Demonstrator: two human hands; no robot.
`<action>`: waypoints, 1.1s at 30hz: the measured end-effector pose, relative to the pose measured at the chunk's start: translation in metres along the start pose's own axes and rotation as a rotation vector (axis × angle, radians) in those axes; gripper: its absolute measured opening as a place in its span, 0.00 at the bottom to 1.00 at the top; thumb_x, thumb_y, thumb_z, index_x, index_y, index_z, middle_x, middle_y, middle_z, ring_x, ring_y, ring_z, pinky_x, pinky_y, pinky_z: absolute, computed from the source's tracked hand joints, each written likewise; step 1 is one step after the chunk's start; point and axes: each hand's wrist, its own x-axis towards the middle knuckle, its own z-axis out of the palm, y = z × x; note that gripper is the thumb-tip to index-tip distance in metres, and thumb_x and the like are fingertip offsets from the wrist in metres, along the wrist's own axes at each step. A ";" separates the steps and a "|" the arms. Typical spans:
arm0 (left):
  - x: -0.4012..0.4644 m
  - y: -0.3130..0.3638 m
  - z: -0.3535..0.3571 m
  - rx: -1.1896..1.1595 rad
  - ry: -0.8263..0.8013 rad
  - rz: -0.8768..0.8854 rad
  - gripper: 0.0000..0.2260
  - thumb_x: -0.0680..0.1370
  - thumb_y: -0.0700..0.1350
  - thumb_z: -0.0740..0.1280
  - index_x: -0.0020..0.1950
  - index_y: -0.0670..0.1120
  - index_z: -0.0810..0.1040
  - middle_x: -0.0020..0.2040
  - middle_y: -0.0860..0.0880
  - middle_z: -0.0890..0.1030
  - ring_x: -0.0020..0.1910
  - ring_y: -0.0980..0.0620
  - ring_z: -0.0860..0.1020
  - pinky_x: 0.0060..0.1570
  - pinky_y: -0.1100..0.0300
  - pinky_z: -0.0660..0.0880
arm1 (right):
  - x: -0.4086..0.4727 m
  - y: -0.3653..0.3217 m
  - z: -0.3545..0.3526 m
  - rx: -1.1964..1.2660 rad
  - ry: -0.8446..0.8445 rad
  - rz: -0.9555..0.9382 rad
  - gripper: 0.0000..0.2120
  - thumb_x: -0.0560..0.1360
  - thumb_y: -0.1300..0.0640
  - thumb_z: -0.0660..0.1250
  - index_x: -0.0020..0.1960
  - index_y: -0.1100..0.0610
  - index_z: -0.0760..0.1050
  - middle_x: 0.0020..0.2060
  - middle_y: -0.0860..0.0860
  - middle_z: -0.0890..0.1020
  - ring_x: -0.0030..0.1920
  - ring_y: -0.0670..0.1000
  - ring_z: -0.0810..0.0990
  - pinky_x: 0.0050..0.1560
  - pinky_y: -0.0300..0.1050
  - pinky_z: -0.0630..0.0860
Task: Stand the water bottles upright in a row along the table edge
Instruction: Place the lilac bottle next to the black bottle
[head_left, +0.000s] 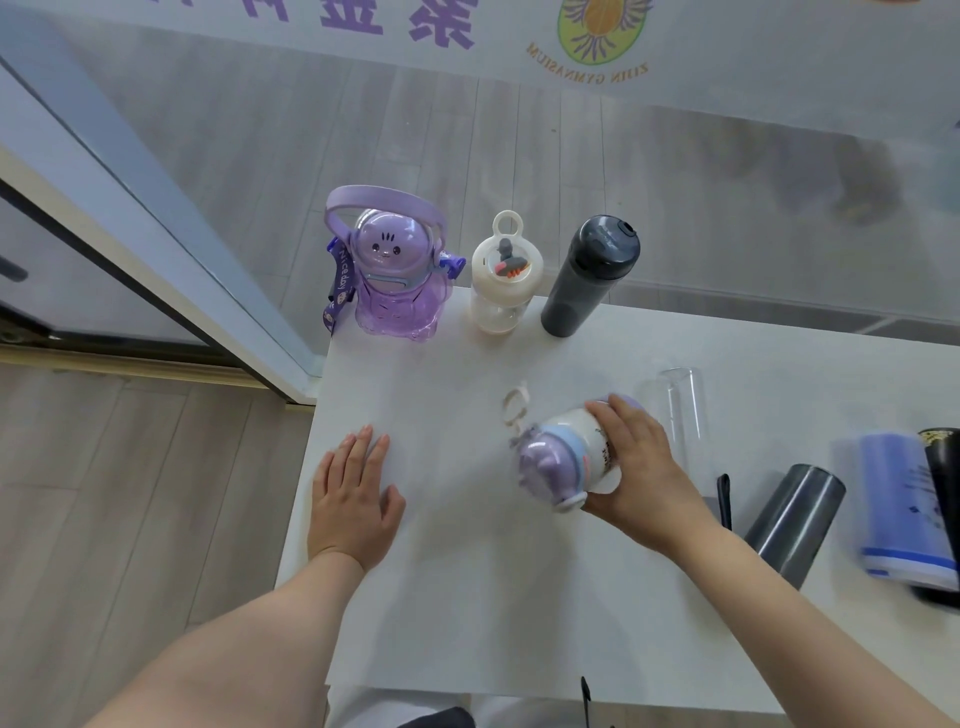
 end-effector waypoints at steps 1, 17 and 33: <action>0.000 0.000 0.000 0.002 0.000 0.000 0.28 0.74 0.52 0.53 0.75 0.48 0.64 0.77 0.47 0.63 0.76 0.48 0.58 0.75 0.51 0.48 | -0.001 -0.005 -0.004 0.073 0.008 0.040 0.47 0.62 0.37 0.76 0.74 0.42 0.56 0.74 0.43 0.60 0.74 0.49 0.56 0.66 0.47 0.67; 0.000 0.000 0.001 0.008 0.003 -0.001 0.28 0.74 0.52 0.53 0.75 0.48 0.63 0.76 0.47 0.63 0.76 0.49 0.58 0.75 0.50 0.50 | -0.014 0.003 0.033 0.638 0.136 0.306 0.38 0.63 0.35 0.76 0.67 0.51 0.70 0.61 0.48 0.79 0.60 0.47 0.79 0.59 0.49 0.75; 0.000 0.000 0.000 0.016 -0.019 -0.005 0.28 0.75 0.52 0.53 0.75 0.48 0.63 0.77 0.48 0.62 0.76 0.49 0.57 0.75 0.50 0.49 | 0.016 0.003 0.042 0.682 0.400 0.486 0.42 0.59 0.39 0.79 0.61 0.64 0.68 0.48 0.44 0.80 0.46 0.40 0.81 0.43 0.32 0.74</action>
